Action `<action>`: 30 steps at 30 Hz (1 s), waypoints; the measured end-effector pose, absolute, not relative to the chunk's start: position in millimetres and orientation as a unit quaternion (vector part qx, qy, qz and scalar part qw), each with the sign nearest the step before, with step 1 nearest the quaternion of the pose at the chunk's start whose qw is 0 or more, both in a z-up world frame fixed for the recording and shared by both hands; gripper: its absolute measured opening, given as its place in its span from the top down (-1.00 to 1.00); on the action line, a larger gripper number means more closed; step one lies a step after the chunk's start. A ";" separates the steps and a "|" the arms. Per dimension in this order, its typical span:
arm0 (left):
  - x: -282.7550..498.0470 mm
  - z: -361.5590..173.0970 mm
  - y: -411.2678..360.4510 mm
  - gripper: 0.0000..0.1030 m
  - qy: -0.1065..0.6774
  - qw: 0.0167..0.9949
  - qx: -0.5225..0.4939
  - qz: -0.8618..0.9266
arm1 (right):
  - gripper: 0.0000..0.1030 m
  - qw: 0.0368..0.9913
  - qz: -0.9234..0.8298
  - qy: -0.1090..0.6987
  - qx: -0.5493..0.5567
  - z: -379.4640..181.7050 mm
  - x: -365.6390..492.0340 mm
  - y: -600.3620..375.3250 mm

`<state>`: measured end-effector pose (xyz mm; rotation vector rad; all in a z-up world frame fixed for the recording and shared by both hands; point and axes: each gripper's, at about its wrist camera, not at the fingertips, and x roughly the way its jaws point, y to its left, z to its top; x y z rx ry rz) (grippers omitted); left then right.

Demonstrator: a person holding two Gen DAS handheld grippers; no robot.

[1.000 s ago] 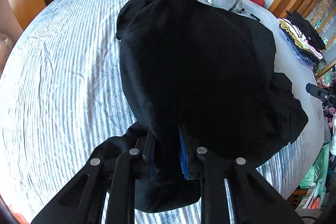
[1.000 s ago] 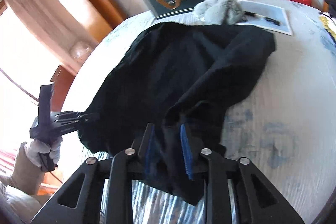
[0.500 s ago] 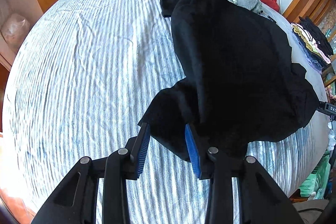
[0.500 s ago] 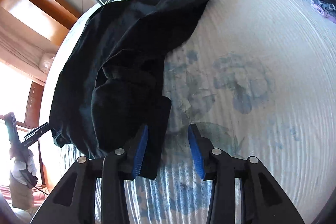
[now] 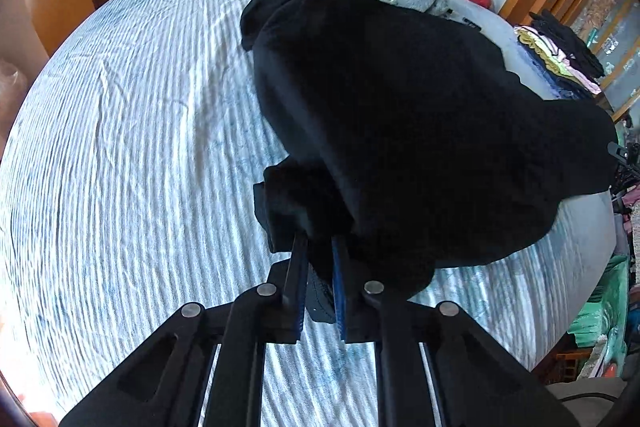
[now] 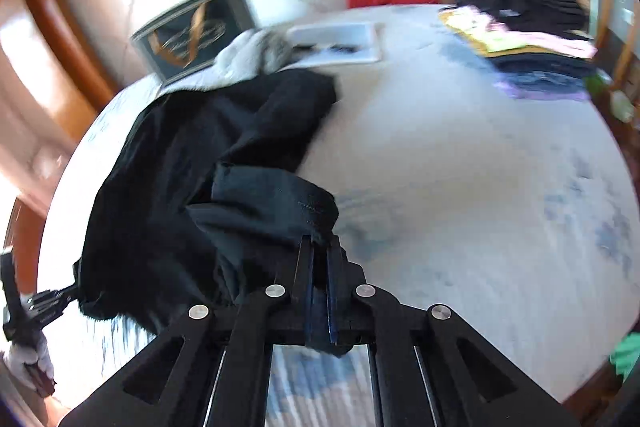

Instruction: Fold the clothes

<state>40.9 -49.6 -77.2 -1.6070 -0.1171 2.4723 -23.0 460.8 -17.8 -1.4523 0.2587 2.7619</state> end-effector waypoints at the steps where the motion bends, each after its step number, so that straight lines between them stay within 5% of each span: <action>1: 39.1 -70.2 -50.1 0.80 -0.045 0.102 -0.537 0.836 | 0.91 0.044 0.878 0.087 -0.468 -19.1 -16.9 483.0; 4: 26.7 -54.3 -60.0 0.47 -0.077 0.120 -0.527 0.838 | 0.89 0.124 0.855 0.117 -0.490 -33.7 -1.9 537.3; 6: 17.0 -45.6 -69.3 -0.12 -0.074 0.113 -0.520 0.843 | 0.85 0.150 0.840 0.131 -0.504 -49.0 6.2 551.4; 21: 80.3 -111.2 -58.5 -0.13 -0.082 0.056 -0.548 0.830 | 0.30 0.068 0.813 0.171 -0.552 -113.9 48.6 545.7; 23: 76.0 -120.4 -51.6 -0.13 -0.088 0.044 -0.548 0.831 | 0.07 0.064 0.818 0.162 -0.548 -114.3 52.7 549.7; 30: 66.5 -123.9 -42.6 -0.12 -0.116 0.023 -0.524 0.843 | 0.03 0.056 0.825 0.156 -0.540 -119.6 37.1 566.6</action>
